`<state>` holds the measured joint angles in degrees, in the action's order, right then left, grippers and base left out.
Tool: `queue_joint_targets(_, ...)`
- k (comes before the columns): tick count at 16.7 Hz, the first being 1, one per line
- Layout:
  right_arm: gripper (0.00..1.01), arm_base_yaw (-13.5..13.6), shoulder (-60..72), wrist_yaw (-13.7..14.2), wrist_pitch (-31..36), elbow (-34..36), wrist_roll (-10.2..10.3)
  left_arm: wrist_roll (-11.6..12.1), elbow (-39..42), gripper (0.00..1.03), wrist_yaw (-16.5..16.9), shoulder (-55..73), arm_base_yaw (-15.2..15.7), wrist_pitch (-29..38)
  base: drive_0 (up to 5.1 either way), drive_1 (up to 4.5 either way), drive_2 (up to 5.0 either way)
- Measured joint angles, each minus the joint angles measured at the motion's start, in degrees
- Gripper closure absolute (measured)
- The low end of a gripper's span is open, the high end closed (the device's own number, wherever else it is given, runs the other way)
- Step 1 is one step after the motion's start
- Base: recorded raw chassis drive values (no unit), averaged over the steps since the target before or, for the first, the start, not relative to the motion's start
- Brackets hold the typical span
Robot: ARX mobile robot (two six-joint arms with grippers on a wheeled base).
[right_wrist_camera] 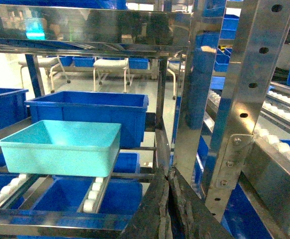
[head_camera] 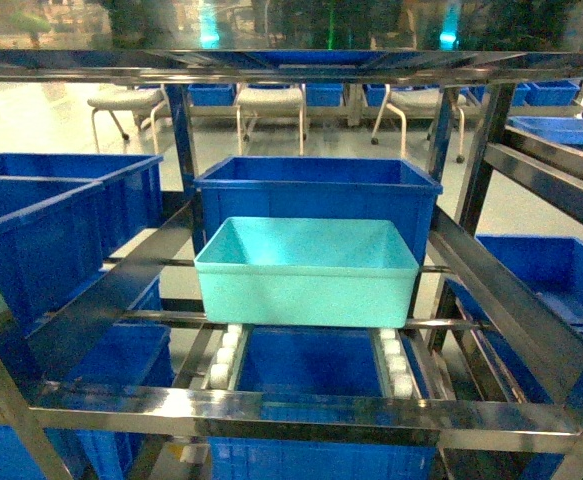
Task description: Organize blue bins on left shelf correctly
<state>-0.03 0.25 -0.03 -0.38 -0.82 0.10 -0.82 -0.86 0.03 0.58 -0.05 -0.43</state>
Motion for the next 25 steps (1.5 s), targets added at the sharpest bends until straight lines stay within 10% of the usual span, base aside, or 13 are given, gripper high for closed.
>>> queue_joint_targets(7,0.82,0.00,0.02,-0.02,0.13,0.00,-0.11,0.00,0.00,0.90,-0.02,0.00,0.00,0.13,0.0,0.00,0.0)
queue_joint_targets(13,0.05,0.00,0.02,0.00,0.15,0.00,-0.11,0.00,0.00,0.15,-0.02,0.00,0.00,0.17,-1.2,-2.34,3.7)
queue_joint_targets(14,0.02,0.00,0.02,0.00,0.15,0.00,-0.09,0.04,0.00,0.04,-0.02,0.00,0.00,0.20,-2.2,-2.13,5.3)
queue_joint_targets(25,0.03,0.02,0.02,0.00,0.48,0.00,-0.11,0.09,0.00,0.05,0.00,0.00,0.04,0.63,1.3,-3.75,2.4)
